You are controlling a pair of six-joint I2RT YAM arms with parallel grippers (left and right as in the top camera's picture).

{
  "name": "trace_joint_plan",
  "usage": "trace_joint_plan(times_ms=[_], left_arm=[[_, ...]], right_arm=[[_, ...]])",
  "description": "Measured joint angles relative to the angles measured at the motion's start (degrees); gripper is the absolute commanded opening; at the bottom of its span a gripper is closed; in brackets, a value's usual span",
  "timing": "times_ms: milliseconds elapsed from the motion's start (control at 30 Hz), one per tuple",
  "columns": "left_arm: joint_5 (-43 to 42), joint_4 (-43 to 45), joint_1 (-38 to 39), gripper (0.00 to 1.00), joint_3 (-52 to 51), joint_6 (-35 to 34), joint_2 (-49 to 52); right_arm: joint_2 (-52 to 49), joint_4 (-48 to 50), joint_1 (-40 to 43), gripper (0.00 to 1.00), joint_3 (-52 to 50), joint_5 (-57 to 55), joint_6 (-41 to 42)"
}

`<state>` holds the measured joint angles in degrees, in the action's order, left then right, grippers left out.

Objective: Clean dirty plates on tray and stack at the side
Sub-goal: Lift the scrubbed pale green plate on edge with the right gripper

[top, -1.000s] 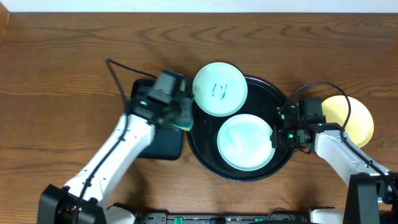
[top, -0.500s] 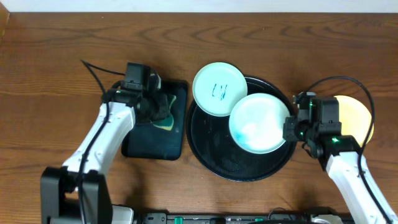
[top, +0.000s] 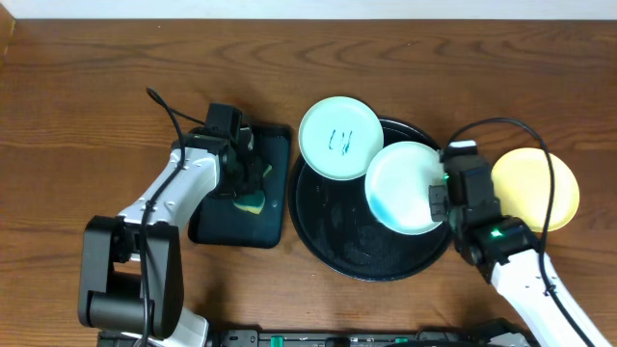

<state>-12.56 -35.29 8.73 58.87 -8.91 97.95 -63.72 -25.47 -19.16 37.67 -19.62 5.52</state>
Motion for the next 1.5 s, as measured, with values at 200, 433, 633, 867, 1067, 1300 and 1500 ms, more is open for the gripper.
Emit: trace_joint_plan(times_ms=[200,433,633,867,1067,1300,1500], left_arm=[[0.9,0.7,0.0,0.08,0.0,0.0,0.0],[0.9,0.8,0.0,0.08,0.0,0.0,0.0],[0.9,0.8,0.0,0.08,0.0,0.0,0.0],[0.9,0.8,0.0,0.09,0.0,0.0,0.0],[0.9,0.9,0.0,0.08,0.0,0.0,0.0],[0.9,0.8,0.0,0.09,0.0,0.0,0.0],[0.9,0.8,0.0,0.09,0.0,0.0,0.0]], right_arm=[[0.0,2.2,-6.8,0.01,2.7,-8.8,-5.4],[0.0,5.8,-15.8,0.01,3.5,-18.6,-15.2],[0.0,10.4,-22.6,0.01,3.5,-27.7,-22.1],[0.0,17.3,-28.7,0.01,3.5,-34.3,-32.1],[0.0,21.0,-31.6,0.01,3.5,-36.1,-38.4],[0.0,21.7,-31.6,0.01,3.5,-37.7,-36.6],[0.0,11.6,-24.7,0.01,3.8,-34.3,-17.3]])
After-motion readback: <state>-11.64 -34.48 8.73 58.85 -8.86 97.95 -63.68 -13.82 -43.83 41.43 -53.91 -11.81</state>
